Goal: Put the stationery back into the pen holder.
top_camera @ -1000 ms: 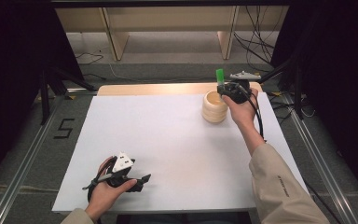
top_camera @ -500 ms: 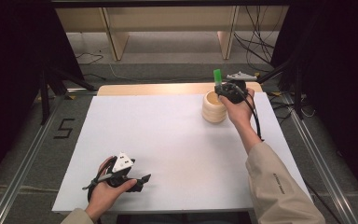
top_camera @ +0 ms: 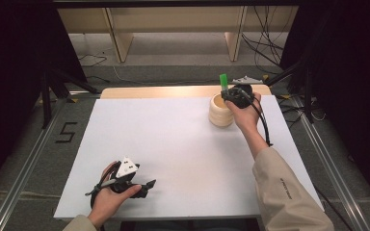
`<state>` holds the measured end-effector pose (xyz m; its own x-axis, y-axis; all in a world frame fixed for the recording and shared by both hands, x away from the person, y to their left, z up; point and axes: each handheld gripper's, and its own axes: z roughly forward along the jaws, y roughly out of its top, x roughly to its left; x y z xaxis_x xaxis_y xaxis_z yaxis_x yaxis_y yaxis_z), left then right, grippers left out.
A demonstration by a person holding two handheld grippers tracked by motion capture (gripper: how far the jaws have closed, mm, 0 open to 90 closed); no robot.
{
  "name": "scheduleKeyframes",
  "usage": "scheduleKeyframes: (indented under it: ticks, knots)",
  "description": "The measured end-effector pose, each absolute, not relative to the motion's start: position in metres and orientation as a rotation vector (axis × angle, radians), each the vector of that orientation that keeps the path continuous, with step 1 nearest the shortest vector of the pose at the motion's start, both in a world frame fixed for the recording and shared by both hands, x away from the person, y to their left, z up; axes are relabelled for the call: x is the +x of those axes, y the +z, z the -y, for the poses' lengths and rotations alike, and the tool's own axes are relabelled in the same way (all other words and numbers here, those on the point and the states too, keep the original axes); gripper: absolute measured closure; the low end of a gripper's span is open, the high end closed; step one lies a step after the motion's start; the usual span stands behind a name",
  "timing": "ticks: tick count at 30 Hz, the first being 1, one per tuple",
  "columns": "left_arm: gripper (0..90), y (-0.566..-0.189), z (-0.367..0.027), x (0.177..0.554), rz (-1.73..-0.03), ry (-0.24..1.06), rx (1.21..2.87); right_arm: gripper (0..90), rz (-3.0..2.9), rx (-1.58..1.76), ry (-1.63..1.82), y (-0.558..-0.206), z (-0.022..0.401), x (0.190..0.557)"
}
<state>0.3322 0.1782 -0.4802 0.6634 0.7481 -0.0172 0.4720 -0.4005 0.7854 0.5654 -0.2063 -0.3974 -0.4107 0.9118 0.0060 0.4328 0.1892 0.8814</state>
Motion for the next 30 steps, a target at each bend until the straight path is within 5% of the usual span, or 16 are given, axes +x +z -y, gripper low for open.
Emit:
scheduleKeyframes:
  ticks: [17, 30]
  knots:
    - [16.5, -0.48, -0.178, 0.332, -0.938, 0.433, 2.072, 65.5, -1.963, 1.264, 1.129, -0.408, 0.209, 0.567]
    - [16.5, -0.479, -0.179, 0.332, -0.938, 0.44, 2.074, 35.7, -1.947, 1.271, 1.147, -0.401, 0.21, 0.551]
